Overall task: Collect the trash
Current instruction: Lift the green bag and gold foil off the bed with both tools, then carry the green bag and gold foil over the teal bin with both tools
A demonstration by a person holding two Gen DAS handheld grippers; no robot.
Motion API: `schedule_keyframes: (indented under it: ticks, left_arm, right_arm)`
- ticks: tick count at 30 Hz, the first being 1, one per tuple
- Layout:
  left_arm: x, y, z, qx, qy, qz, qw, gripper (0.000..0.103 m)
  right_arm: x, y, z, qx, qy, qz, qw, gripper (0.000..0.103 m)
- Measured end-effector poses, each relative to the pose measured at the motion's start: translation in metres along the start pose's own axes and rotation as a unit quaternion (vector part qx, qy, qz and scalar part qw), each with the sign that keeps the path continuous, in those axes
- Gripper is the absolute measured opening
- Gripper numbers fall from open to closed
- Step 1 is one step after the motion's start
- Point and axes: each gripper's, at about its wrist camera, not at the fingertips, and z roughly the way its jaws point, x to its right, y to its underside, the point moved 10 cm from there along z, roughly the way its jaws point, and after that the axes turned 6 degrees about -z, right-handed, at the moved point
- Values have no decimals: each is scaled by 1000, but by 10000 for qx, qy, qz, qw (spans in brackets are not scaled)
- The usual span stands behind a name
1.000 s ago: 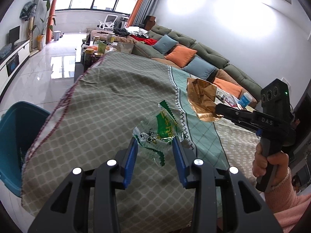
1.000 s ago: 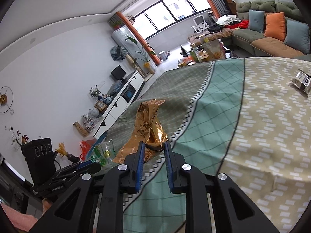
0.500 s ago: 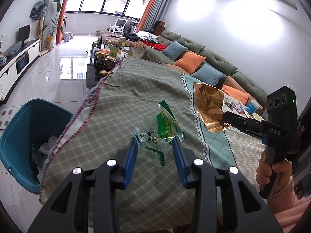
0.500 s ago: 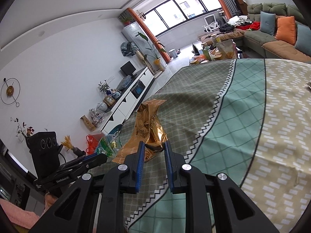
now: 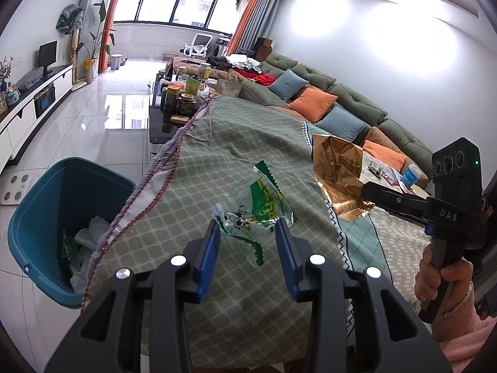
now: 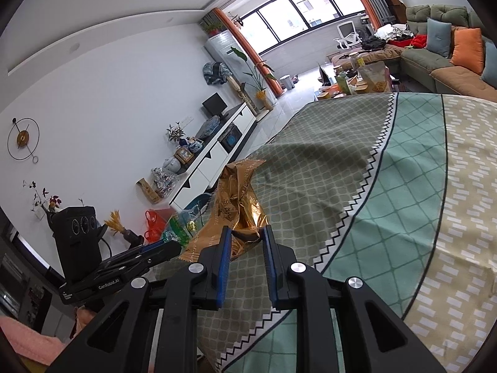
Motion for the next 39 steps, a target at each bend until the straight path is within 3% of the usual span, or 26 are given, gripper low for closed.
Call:
schedule_keyframes:
  ticks: [39]
  left_arm:
    - [-32,-12,-23,297,-330,-206,9988,37]
  right_arm:
    - [-39,-1,32,-192,-348,-240,9989,20]
